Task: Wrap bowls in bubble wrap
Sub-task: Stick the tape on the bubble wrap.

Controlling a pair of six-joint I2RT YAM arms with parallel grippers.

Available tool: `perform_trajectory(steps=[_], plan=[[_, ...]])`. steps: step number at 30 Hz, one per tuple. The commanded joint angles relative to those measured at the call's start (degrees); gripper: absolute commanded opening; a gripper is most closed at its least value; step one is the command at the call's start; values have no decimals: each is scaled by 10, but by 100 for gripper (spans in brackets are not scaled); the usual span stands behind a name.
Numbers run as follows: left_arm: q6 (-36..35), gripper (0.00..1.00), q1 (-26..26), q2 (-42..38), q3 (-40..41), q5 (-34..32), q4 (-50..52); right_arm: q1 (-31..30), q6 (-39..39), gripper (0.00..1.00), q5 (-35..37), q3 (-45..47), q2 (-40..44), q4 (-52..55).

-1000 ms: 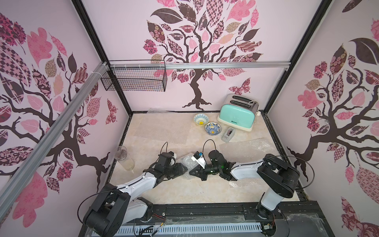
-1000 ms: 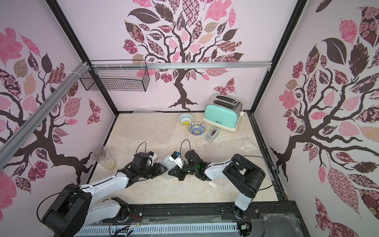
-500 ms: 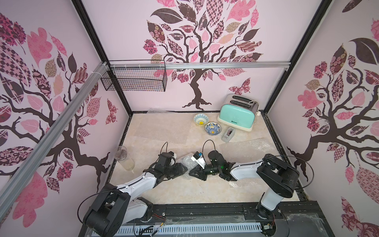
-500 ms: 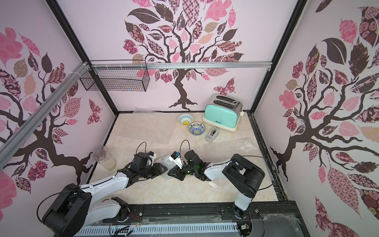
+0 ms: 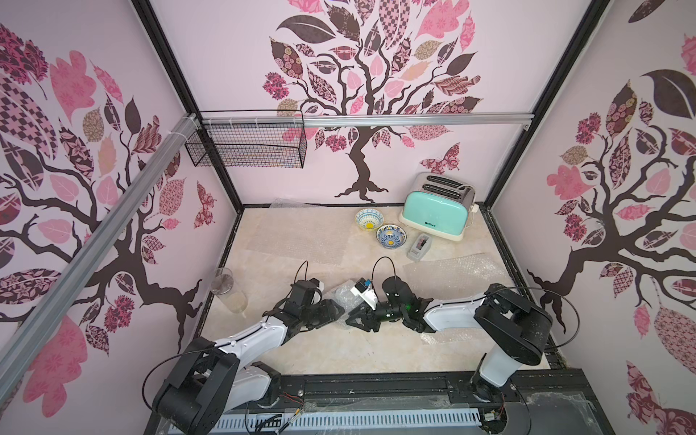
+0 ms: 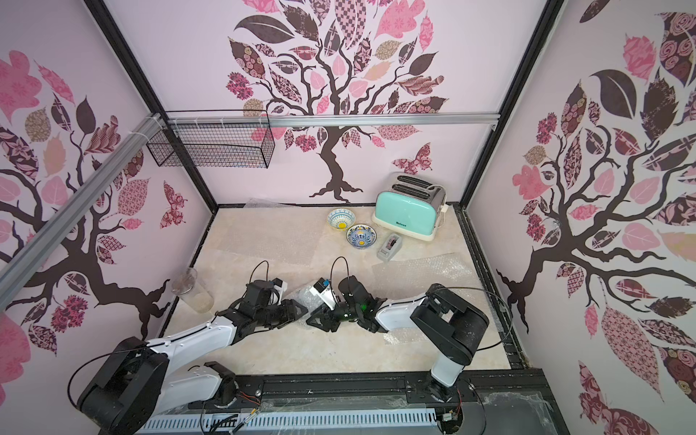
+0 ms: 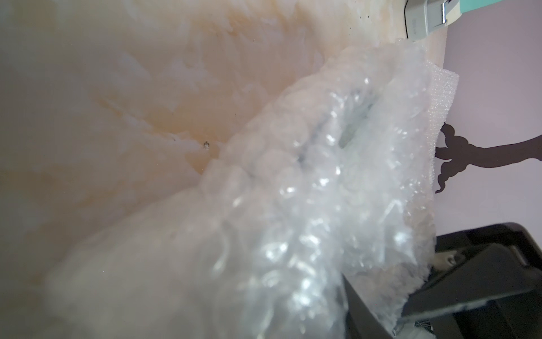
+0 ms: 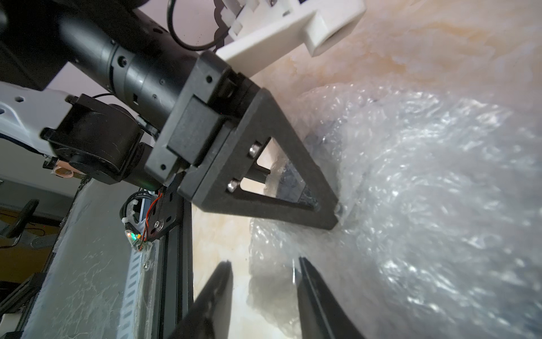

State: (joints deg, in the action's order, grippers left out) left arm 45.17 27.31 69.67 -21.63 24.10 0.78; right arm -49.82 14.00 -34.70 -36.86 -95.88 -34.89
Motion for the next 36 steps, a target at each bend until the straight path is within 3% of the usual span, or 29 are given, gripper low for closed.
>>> perform_trajectory(steps=[1,24,36], plan=[[-9,51,1,-4,6,-1,-8,-1,11,44,13,-7,14,17],[-9,51,1,-5,5,-2,-8,-1,30,60,7,4,57,0],[-9,51,2,-3,5,-1,-8,-1,12,65,55,2,129,30]])
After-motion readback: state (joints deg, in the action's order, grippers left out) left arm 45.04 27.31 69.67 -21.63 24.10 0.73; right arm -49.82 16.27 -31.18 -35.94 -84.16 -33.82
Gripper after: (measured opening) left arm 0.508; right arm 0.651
